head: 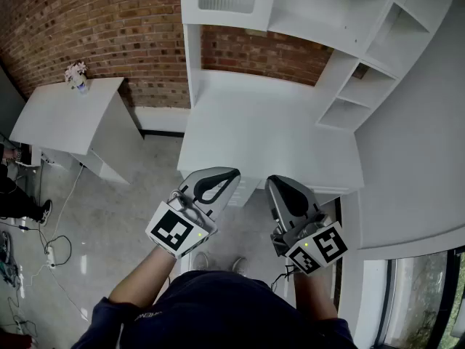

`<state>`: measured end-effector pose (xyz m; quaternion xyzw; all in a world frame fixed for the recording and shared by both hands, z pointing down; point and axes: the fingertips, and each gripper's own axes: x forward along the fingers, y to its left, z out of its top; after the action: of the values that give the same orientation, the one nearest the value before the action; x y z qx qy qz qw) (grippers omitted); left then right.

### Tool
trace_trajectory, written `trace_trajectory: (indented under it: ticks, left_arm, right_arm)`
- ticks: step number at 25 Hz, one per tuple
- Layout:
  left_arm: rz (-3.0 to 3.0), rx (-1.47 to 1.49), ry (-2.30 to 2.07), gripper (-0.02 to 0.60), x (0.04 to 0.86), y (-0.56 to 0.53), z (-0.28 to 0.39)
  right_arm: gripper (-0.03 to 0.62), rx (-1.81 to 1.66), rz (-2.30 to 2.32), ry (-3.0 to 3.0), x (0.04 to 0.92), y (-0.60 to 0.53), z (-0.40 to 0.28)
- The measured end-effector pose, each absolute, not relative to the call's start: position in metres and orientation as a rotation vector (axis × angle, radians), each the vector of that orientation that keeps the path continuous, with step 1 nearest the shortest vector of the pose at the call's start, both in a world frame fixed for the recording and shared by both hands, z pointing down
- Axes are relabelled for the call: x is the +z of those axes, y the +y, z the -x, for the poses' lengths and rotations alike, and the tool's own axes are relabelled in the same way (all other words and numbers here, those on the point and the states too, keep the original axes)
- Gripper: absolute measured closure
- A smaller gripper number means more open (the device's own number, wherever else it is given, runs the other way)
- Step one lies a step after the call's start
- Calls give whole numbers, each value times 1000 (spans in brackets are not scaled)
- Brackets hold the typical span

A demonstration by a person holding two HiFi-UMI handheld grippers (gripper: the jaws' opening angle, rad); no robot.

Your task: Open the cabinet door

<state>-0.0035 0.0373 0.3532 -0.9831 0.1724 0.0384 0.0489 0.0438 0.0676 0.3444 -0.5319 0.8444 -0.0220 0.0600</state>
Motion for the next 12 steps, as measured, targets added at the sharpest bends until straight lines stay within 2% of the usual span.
trace_trajectory:
  ticks: [12]
  left_arm:
    - [2984, 47, 569, 574, 368, 59, -40]
  right_arm:
    - [566, -84, 1576, 2563, 350, 90, -91]
